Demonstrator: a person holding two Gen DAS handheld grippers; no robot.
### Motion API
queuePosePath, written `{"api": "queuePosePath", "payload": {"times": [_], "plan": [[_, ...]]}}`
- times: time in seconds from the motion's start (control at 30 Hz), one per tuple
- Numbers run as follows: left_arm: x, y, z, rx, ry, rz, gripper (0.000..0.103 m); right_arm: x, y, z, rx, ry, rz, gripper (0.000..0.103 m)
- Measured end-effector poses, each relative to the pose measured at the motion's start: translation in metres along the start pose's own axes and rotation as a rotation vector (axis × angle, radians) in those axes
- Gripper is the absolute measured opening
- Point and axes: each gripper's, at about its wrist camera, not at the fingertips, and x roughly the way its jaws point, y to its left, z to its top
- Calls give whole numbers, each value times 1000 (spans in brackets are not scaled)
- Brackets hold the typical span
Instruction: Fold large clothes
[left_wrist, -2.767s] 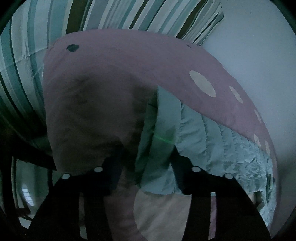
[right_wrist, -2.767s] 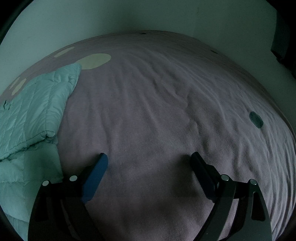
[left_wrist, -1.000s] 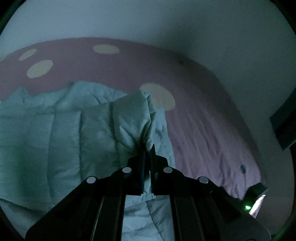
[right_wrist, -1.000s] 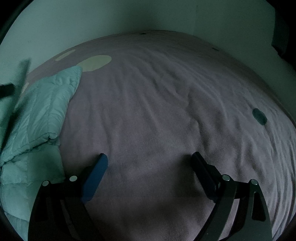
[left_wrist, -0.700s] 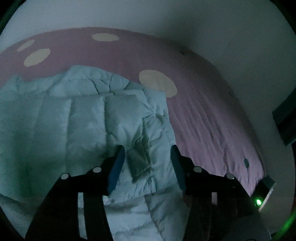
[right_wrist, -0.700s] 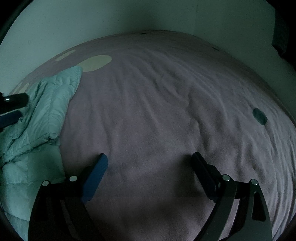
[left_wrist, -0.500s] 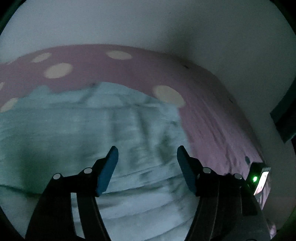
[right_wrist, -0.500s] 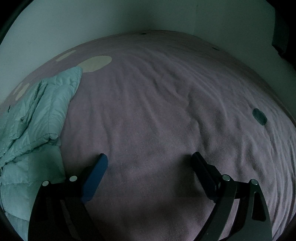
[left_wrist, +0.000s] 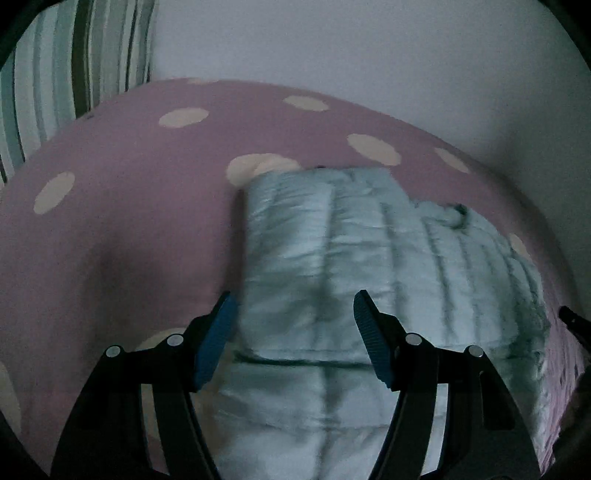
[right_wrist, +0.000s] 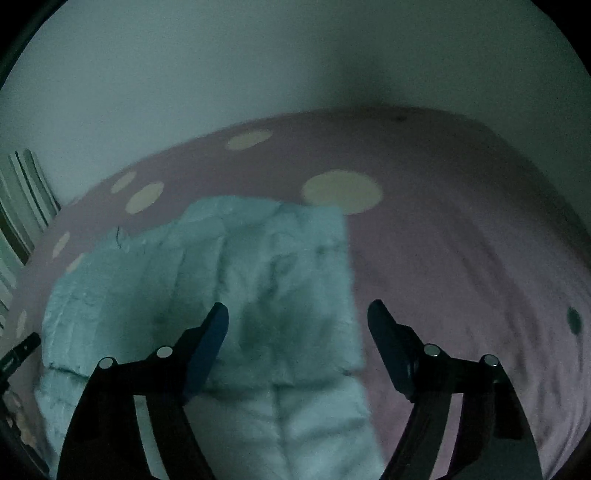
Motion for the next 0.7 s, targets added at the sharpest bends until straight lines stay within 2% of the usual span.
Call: {"api": "queuePosePath", "payload": {"times": [0.03,0.07,0.13,0.17,0.23,0.3,0.5,0.6,0.7], "plan": [[1,3,1,3,1,5,66,14,6,3,8,35,14,66],[6,6,3,11,2,13,66,23,6,6,13,57,15,49],[11,10,2,23,2,26,66,47,13,4,6,129,15,26],[14,11,2,25,4,28,66,53,13,3,5,148,26,17],[23,11,4,26,4,25,66,59,12,2,5,149,15,11],[31,9,3,28,11,27,66,60,6,0,2,147,-9,10],[63,6,-4,62,94,65,68,82,8,-11,-34,164,-43,8],[68,0,-7,106,82,102,69,88,8,-11,-37,156,-46,8],[60,0,-3,100,79,111,68,82,10,-5,-46,153,-35,11]]}}
